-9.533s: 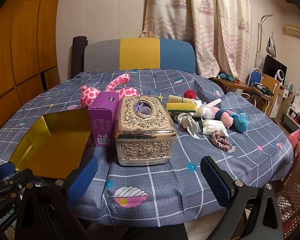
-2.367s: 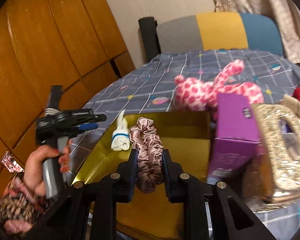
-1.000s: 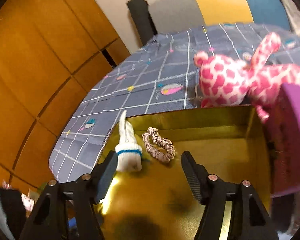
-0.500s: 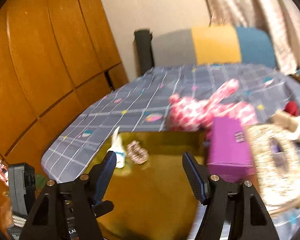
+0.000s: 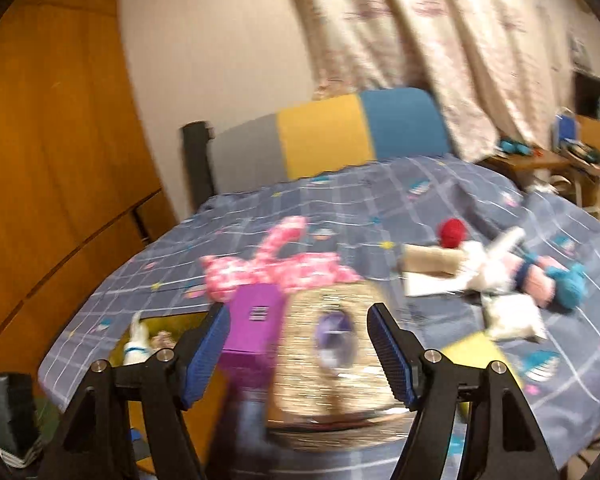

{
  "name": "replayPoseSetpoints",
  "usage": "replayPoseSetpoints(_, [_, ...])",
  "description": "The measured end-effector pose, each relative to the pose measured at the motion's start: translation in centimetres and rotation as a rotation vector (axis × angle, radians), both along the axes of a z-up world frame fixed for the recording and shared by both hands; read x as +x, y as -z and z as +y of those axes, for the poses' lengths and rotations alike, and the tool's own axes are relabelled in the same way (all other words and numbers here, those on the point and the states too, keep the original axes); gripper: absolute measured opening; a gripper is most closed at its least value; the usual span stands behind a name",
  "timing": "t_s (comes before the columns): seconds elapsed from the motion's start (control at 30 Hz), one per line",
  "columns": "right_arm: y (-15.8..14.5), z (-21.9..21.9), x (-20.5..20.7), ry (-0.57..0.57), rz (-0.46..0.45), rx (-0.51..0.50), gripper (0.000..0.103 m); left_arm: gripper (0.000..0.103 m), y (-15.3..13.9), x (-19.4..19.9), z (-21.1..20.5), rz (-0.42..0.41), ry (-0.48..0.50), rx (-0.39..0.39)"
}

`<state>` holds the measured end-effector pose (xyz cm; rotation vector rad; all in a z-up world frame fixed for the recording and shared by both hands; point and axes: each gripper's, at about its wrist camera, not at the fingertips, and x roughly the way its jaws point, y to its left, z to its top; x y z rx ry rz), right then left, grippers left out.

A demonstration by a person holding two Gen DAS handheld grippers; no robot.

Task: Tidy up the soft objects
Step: 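Move the left tool back to the yellow sponge and grasp it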

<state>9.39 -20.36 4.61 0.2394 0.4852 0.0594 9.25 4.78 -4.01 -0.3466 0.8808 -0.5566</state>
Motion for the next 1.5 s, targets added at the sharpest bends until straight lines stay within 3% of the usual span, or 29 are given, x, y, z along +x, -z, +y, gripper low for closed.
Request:
replayPoseSetpoints(0.23, [2.5,-9.1,-1.4,0.181,0.075,0.028,0.072,0.043,-1.2,-0.6,-4.3,-0.03,0.112,0.03])
replayPoseSetpoints(0.57, [10.7,-20.1,-1.2,0.36,0.287,0.076,0.072,0.043,-1.6,-1.3,-11.5,-0.021,0.278,0.092])
replayPoseSetpoints(0.8, [13.3,-23.3,-2.5,0.421,0.315,0.15,0.072,0.044,-1.7,-1.9,-18.2,-0.023,0.419,0.162])
replayPoseSetpoints(1.0, [13.3,-24.7,-4.7,0.465,0.298,0.106,0.072,0.048,-1.3,-1.2,-25.3,0.033,0.478,0.235])
replayPoseSetpoints(1.17, [13.8,-26.8,-6.1,0.529,0.296,0.118,0.072,0.061,-0.7,0.5,-30.1,0.125,0.455,0.259])
replayPoseSetpoints(1.27, [14.1,-27.8,-6.7,0.548,0.286,0.172,0.072,0.072,0.0,2.1,-32.7,0.136,0.404,0.301])
replayPoseSetpoints(1.37, [14.2,-28.0,-6.8,0.546,0.28,0.195,0.072,0.07,0.7,3.7,-35.0,0.129,0.343,0.356])
replayPoseSetpoints(1.5, [14.1,-27.8,-6.9,0.539,0.262,0.2,0.072,0.08,1.6,5.2,-37.5,0.117,0.281,0.425])
